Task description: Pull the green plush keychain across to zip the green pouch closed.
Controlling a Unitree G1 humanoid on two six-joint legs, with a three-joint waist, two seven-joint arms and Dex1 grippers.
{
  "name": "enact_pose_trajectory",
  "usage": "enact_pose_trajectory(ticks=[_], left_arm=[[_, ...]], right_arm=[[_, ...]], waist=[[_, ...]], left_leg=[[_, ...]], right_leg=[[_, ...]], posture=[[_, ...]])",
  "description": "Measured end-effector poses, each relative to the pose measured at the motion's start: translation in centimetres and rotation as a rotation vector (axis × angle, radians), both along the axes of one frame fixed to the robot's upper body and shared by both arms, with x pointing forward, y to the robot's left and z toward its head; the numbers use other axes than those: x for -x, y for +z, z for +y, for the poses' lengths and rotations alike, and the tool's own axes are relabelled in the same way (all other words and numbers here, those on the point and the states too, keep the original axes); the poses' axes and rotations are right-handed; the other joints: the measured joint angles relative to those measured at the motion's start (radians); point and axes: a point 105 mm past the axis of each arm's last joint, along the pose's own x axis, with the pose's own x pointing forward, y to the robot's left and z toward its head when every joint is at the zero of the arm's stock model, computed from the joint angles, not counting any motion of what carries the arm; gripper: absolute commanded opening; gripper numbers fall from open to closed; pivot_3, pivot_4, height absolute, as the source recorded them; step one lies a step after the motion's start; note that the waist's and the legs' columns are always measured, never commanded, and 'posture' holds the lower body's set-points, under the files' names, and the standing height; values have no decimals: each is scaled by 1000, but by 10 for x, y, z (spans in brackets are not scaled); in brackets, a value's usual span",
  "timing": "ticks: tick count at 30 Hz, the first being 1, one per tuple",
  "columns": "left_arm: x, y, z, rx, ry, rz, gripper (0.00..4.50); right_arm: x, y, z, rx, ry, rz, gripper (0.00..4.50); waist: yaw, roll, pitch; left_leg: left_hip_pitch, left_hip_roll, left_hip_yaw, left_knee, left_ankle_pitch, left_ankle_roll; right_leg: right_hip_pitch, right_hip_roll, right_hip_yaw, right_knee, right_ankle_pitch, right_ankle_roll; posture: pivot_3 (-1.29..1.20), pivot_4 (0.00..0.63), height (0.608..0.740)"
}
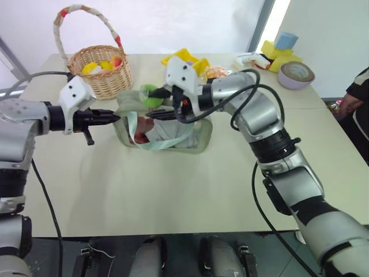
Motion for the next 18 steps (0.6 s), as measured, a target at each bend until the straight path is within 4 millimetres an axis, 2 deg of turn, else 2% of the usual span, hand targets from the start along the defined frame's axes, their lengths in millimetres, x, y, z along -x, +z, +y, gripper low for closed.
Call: enact_pose_trajectory(ticks=[1, 4, 7, 8, 13, 18], left_arm=[[0, 0, 0, 0, 1, 0, 0], [0, 0, -1, -3, 2, -6, 0], [0, 0, -2, -5, 4, -11, 0], [0, 0, -1, -5, 6, -11, 0], [0, 0, -2, -2, 11, -14, 0], [-1, 0, -3, 3, 8, -15, 0]], right_arm=[[-2, -2, 0, 4, -4, -2, 2578], [-9, -6, -3, 0, -23, 16, 1800], [-13, -3, -8, -18, -43, 22, 228], [-14, -3, -9, -20, -45, 17, 38], [-18, -1, -13, -42, -71, 31, 38], [-16, 13, -31, -130, -115, 163, 38]], waist=[[0, 0, 0], [-2, 0, 0], [-1, 0, 0], [-1, 0, 0], [-1, 0, 0], [2, 0, 0]], left_leg=[[0, 0, 0, 0, 0, 0], [0, 0, 0, 0, 0, 0], [0, 0, 0, 0, 0, 0], [0, 0, 0, 0, 0, 0], [0, 0, 0, 0, 0, 0], [0, 0, 0, 0, 0, 0]], right_leg=[[0, 0, 0, 0, 0, 0], [0, 0, 0, 0, 0, 0], [0, 0, 0, 0, 0, 0], [0, 0, 0, 0, 0, 0], [0, 0, 0, 0, 0, 0], [0, 0, 0, 0, 0, 0]], posture=[[0, 150, 739], [0, 150, 739], [0, 150, 739], [0, 150, 739], [0, 150, 739], [0, 150, 739]])
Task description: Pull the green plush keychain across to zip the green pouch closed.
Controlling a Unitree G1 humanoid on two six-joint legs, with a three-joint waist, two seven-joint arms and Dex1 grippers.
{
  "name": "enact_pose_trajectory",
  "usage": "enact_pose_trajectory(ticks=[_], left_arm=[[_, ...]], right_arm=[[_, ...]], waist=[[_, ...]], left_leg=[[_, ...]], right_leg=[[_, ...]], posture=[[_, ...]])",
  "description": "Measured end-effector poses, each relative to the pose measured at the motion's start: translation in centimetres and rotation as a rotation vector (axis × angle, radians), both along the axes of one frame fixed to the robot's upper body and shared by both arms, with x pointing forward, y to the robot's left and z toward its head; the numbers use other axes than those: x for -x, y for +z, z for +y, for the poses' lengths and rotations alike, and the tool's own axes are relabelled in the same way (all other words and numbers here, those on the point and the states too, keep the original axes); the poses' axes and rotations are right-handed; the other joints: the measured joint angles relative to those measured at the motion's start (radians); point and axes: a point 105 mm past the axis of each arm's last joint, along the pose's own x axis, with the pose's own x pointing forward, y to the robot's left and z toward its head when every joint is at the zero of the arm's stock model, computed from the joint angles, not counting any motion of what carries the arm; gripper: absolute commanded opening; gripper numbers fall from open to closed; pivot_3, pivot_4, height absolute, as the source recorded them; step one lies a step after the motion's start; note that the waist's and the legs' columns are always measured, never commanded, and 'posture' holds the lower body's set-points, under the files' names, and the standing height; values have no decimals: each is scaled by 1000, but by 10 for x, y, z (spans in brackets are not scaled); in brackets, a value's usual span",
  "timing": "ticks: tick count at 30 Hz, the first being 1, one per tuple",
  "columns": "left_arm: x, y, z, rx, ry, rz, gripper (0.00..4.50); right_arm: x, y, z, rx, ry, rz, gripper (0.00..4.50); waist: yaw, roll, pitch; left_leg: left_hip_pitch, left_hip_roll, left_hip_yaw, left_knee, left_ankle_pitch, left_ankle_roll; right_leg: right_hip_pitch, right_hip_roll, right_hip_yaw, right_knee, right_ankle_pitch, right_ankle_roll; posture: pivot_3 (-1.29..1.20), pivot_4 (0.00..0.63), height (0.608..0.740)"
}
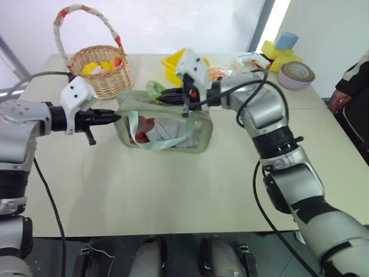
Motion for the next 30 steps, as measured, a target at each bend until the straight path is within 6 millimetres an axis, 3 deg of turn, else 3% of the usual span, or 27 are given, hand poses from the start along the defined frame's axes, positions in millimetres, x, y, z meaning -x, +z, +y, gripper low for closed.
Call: enact_pose_trajectory(ticks=[4, 10, 18, 21, 24, 27, 30], left_arm=[[0, 0, -1, 1, -5, 1, 0], [4, -3, 1, -10, -9, 12, 0], [8, -5, 1, -4, -15, 29, 0], [8, -6, 0, 2, -11, 33, 0], [7, -6, -1, 7, -4, 35, 0], [8, -6, -3, 11, -4, 39, 0], [9, -7, -4, 11, -6, 40, 0]], right_arm=[[-2, 13, -28, -27, -83, 36, 38], [-9, 21, -93, 33, -329, -22, 38], [0, 23, -141, 127, -586, -107, 38], [0, -2, -164, 225, -689, -121, 38], [0, -49, -172, 298, -737, -41, 38], [1, -81, -165, 290, -751, 31, 38], [3, -111, -145, 233, -734, 118, 38]], waist=[[2, 0, 0], [1, 0, 0], [4, 0, 0], [5, 0, 0], [3, 0, -1], [3, 0, -1], [3, 0, -1]], left_leg=[[0, 0, 0, 0, 0, 0], [0, 0, 1, 0, -3, 5], [0, 0, 1, 0, -3, 6], [1, -1, 0, 0, -3, 6], [1, -1, 1, 0, -3, 6], [1, 0, 0, 0, -3, 6], [1, 0, 0, 0, -3, 6]], right_leg=[[0, 0, 0, 0, 0, 0], [0, 0, 0, 0, 0, 0], [0, -1, 0, -1, 0, 0], [1, -1, 0, -1, 0, 0], [1, -1, 0, -2, 0, 0], [1, 0, 0, -1, 0, 0], [2, 0, 0, -1, 0, 0]], posture=[[0, 150, 739], [0, 150, 739], [0, 150, 739], [0, 150, 739], [0, 150, 739], [0, 150, 739], [0, 150, 739]])
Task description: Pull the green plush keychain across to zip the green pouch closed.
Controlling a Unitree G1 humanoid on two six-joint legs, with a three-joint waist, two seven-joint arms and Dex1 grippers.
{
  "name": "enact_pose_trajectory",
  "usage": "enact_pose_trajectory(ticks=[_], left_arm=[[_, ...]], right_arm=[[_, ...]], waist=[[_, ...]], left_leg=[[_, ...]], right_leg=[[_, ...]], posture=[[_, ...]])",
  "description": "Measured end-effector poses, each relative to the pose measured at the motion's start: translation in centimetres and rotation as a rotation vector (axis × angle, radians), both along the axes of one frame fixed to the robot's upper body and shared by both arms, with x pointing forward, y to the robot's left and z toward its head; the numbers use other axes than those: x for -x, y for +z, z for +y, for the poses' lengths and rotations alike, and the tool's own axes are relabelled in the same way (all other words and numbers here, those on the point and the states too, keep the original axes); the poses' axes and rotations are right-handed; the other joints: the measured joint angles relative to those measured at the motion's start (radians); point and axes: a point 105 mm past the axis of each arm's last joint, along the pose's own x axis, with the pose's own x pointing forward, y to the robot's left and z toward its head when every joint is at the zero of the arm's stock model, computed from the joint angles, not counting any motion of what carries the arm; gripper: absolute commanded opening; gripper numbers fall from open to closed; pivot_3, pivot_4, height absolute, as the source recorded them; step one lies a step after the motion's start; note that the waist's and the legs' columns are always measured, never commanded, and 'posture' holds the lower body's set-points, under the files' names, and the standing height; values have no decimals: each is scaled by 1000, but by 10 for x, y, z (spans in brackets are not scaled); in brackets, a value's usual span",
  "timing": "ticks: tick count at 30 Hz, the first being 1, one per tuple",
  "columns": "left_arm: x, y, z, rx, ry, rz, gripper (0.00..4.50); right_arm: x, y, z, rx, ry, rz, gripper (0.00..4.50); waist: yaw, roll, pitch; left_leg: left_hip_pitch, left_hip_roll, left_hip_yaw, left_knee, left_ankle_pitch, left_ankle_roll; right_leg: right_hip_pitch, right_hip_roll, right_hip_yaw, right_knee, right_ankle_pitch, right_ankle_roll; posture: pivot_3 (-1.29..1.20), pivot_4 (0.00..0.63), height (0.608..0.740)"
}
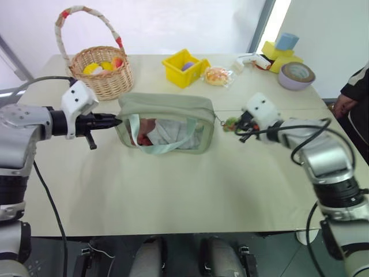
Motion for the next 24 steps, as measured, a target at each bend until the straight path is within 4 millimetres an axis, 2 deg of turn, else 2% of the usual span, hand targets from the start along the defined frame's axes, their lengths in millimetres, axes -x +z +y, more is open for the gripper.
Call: enact_pose_trajectory(ticks=[3, 5, 8, 12, 13, 14, 15, 18, 21, 24], left_arm=[[1, -1, -1, 1, 1, 4, 0], [1, -1, -1, 0, 2, 6, 0], [2, -1, -2, -1, 6, 6, 0], [3, -2, -1, -3, 12, 3, 0], [3, -2, -1, 0, 14, 3, 742], [3, -2, -1, 8, 13, 9, 1028], [4, -3, -2, 23, 11, 23, 1530], [5, -6, -3, 83, 9, 82, 3045], [4, 5, 6, 162, 44, 94, 4474], [8, 17, 18, 210, 87, 101, 4474]], right_arm=[[6, -25, 30, -61, 52, 56, 38], [8, -31, 48, -76, 90, 50, 38], [8, -32, 49, -17, 113, 14, 38], [4, -36, 32, 114, 150, -32, 38], [3, -34, 28, 102, 151, -25, 660], [3, -30, 24, 79, 158, -9, 962], [1, -22, 18, 53, 161, 3, 1472], [-1, 19, 8, -83, 172, -10, 2996], [19, 64, 5, -210, 293, 31, 4471], [40, 95, 6, -224, 389, 24, 4471]], waist=[[0, 0, 0], [1, 0, 0], [0, 0, 0], [0, 0, 0], [0, 0, 0], [0, 0, 0], [0, 0, 0], [-2, 0, 0], [-2, 0, 1], [-5, 0, 0]], left_leg=[[0, 0, 0, 0, 0, 0], [0, 0, -1, 0, 0, 0], [0, 0, -1, 0, 0, 0], [1, -1, -1, 0, 0, 0], [2, 0, -1, 0, 0, 0], [2, 0, -1, 0, 0, 0], [1, 0, -1, 0, 0, 0], [1, 0, -1, 0, 0, 0], [0, 1, -1, -1, 0, 0], [0, 1, -1, -1, -1, 1]], right_leg=[[0, 0, 0, 0, 0, 0], [0, 0, 0, 0, 0, 0], [1, 0, 0, 0, 0, 0], [2, 0, 0, -1, 0, 0], [2, 0, 0, -1, 0, 0], [2, 0, 0, 0, 0, 0], [2, 0, 0, 0, 0, 0], [1, 1, 0, 0, 0, 0], [0, 1, 0, 0, 0, 0], [0, 1, 0, -1, 0, 0]], posture=[[0, 150, 739], [0, 150, 739], [0, 150, 739], [0, 150, 739], [0, 150, 739], [0, 150, 739], [0, 150, 739], [0, 150, 739], [0, 150, 739], [0, 150, 739]])
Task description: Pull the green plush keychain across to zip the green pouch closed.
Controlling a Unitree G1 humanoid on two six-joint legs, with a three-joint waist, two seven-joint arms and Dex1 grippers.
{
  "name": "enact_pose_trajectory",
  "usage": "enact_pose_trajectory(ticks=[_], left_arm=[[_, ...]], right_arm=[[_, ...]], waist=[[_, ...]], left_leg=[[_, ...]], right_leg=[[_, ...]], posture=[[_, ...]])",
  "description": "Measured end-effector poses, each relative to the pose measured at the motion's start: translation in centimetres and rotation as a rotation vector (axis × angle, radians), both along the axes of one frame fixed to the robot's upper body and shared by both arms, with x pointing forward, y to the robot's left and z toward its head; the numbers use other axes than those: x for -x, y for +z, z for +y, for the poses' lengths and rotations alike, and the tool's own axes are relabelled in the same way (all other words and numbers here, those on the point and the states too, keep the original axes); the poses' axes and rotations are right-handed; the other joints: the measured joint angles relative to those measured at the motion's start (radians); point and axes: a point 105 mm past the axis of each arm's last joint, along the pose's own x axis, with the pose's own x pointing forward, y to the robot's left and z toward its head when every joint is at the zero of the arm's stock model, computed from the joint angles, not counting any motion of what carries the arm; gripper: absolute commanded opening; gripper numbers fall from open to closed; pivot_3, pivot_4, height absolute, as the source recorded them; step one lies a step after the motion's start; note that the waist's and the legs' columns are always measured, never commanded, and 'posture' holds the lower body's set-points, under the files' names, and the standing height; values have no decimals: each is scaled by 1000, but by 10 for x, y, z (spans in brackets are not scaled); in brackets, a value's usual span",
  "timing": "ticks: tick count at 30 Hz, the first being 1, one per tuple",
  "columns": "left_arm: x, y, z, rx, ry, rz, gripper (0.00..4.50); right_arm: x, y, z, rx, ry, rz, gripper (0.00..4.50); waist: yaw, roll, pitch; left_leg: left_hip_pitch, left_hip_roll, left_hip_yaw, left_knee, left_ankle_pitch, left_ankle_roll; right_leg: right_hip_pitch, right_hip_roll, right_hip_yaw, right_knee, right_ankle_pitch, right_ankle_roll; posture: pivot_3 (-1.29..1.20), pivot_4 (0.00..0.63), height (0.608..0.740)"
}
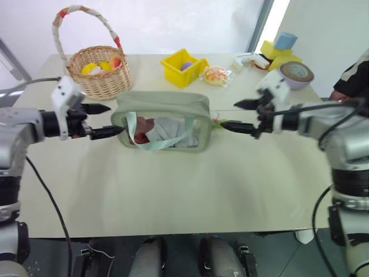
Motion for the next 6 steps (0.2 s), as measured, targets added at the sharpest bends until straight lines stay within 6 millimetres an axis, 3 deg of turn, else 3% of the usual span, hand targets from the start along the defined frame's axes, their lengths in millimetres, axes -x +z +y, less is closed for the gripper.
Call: enact_pose_trajectory(ticks=[6], left_arm=[[4, 10, 3, 48, 33, 22, 4474]], right_arm=[[15, 14, 17, -16, 90, 23, 4471]], waist=[[1, 0, 0]], left_leg=[[-1, 0, 0, 0, 0, 0]], right_leg=[[-1, 0, 0, 0, 0, 0]], posture=[[0, 150, 739]])
